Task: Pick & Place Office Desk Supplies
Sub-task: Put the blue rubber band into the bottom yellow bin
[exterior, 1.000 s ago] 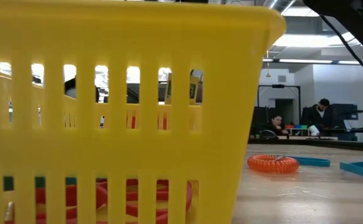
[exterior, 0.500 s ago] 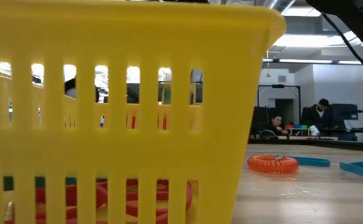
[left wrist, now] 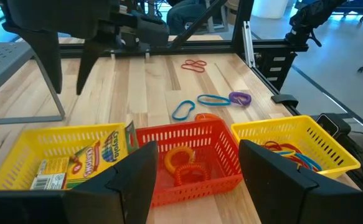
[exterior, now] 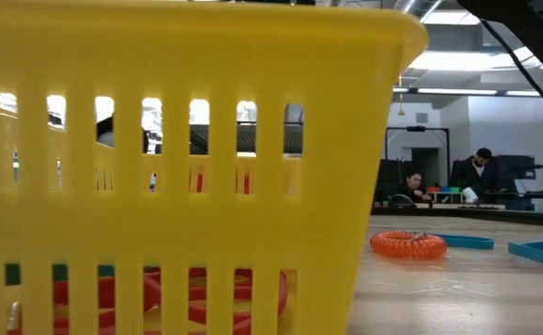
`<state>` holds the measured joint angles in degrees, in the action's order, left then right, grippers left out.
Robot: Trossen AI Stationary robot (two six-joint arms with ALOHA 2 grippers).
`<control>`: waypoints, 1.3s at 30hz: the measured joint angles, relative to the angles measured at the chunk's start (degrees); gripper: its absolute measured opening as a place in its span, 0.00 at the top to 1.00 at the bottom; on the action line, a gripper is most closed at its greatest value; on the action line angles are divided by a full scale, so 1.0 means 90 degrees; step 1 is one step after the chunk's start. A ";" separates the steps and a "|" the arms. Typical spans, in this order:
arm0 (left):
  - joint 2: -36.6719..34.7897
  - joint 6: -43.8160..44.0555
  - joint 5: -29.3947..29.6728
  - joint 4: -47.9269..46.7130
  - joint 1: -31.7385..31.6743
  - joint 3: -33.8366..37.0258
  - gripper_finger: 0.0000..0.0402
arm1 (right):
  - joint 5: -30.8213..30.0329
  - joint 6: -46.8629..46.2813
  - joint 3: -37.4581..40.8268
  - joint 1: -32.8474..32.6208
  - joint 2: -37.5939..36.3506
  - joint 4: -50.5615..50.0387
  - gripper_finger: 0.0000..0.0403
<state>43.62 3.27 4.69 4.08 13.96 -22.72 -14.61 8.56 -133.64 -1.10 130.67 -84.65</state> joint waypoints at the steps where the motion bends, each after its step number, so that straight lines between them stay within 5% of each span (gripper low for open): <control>1: 0.0000 0.0000 0.0001 0.0001 0.0000 0.0000 0.46 | 0.0020 0.0000 0.0000 -0.0001 0.0000 -0.0028 0.79; 9: 0.0000 0.0002 0.0002 0.0002 0.0000 0.0000 0.46 | 0.0948 -0.0392 0.0000 -0.0002 0.0000 -0.0020 0.57; 16: -0.0069 -0.0059 0.0001 -0.0005 0.0000 0.0000 0.46 | 0.0961 -0.0579 0.0002 -0.0284 -0.0057 0.0057 0.40; 23: -0.0577 -0.0204 0.0000 -0.0107 0.0000 0.0000 0.46 | 0.0414 -0.0382 0.0000 -0.1079 -0.0426 0.0010 0.41; 39: -0.1059 -0.0147 -0.0558 -0.0670 0.0005 -0.0002 0.46 | -0.0037 -0.2612 0.0000 -0.2575 -0.0935 -0.0260 0.44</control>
<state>34.09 1.95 -0.33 -1.95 14.00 -22.74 -14.94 -14.95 -133.64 -24.28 122.26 -86.99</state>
